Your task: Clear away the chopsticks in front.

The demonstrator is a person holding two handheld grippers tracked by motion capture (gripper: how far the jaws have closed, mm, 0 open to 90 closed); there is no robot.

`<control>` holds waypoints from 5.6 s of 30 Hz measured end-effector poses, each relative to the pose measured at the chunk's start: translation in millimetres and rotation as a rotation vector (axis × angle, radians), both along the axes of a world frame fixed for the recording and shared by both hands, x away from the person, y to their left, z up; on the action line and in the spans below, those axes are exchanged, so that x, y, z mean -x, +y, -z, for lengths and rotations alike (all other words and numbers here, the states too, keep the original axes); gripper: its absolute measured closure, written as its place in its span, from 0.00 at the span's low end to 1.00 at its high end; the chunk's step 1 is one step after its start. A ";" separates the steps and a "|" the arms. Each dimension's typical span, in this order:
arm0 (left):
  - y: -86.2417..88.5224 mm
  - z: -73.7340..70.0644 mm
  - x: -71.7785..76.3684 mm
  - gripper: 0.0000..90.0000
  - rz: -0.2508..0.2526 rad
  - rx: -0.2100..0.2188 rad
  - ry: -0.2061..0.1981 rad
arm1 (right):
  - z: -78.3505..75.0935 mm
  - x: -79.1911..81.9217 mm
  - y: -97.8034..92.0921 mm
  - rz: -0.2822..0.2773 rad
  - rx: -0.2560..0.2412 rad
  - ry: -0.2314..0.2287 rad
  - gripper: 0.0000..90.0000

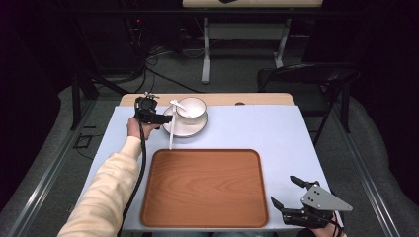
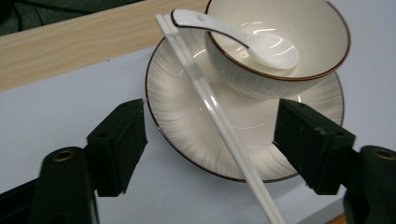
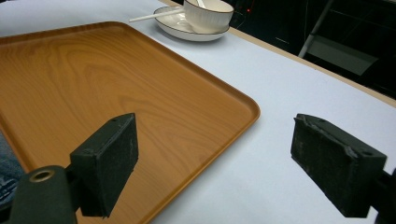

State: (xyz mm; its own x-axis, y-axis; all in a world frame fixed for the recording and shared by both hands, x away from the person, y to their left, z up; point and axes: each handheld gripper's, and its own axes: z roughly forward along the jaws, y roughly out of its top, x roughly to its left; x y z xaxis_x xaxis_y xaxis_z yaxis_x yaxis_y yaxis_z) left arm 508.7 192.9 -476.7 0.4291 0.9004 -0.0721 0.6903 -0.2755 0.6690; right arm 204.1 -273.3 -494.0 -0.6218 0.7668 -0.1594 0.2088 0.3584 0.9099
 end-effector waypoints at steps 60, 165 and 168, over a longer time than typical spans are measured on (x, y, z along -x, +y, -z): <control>-17.9 44.4 -53.8 0.80 -0.146 0.033 0.133 | -0.1 -0.2 -1.2 0.004 -0.012 -0.005 0.16; 19.8 12.1 153.4 0.93 -0.093 0.342 0.011 | -0.3 0.2 0.4 0.006 -0.007 -0.007 0.16; 19.5 16.1 158.4 0.93 -0.098 0.339 0.014 | -0.4 0.1 0.4 0.006 -0.005 -0.005 0.16</control>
